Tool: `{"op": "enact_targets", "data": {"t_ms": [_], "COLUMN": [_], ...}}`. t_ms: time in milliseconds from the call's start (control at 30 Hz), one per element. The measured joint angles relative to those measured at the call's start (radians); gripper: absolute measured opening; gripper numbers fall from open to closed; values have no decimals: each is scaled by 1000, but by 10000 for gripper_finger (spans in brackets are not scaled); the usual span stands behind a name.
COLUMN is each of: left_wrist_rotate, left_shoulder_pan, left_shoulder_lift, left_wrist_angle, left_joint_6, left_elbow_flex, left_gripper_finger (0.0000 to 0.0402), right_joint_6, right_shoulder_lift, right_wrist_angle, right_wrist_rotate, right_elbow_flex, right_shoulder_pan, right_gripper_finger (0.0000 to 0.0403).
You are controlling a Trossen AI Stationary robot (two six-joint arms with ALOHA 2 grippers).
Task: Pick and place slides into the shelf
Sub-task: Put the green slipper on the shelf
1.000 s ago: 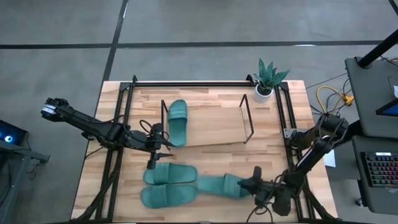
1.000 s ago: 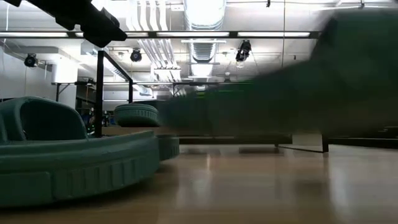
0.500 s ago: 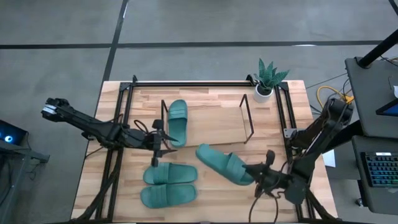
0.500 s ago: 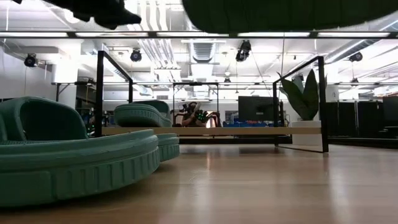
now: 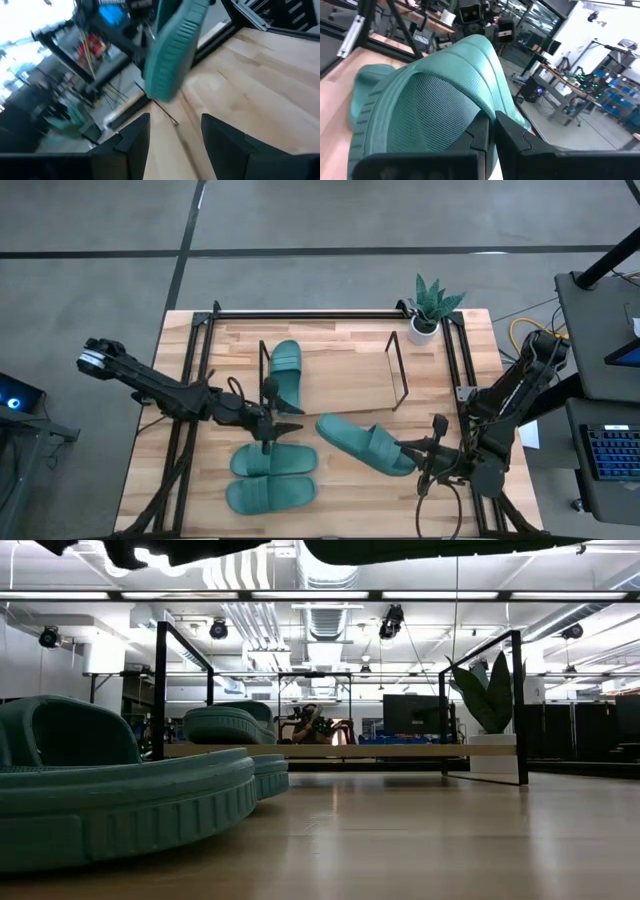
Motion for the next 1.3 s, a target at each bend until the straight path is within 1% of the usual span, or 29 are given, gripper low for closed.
{"op": "enact_targets", "data": {"t_ms": [133, 333, 533, 700, 867, 967, 1067, 1167, 1300], "left_wrist_rotate": [-2, -2, 0, 57, 74, 106, 114, 119, 141], "left_shoulder_pan": [2, 8, 27, 37, 38, 42, 44, 45, 51], "left_shoulder_lift": [61, 119, 147, 147, 150, 152, 152, 152, 177], "left_wrist_angle": [117, 145, 169, 169, 170, 168, 169, 177, 216], "left_joint_6": [110, 176, 178, 177, 173, 138, 125, 109, 99], "left_elbow_flex": [8, 33, 55, 59, 59, 59, 59, 59, 59], "left_gripper_finger": [162, 162, 162, 162, 162, 162, 164, 183, 236], "right_joint_6": [-2, -15, -25, -29, -30, -29, -30, -30, -30], "right_shoulder_lift": [0, 0, 0, 0, 1, 1, 1, 1, 1], "right_wrist_angle": [1, 1, 2, 1, 1, 1, 1, 1, 1], "right_wrist_rotate": [-1, -3, -25, -29, -30, -30, -30, -30, -30], "right_elbow_flex": [0, 0, 0, 0, 0, 0, 0, 0, 0], "right_shoulder_pan": [0, 0, 0, 0, 0, 0, 0, -7, -15], "right_gripper_finger": [11, 11, 11, 11, 11, 11, 11, 11, 11]}}
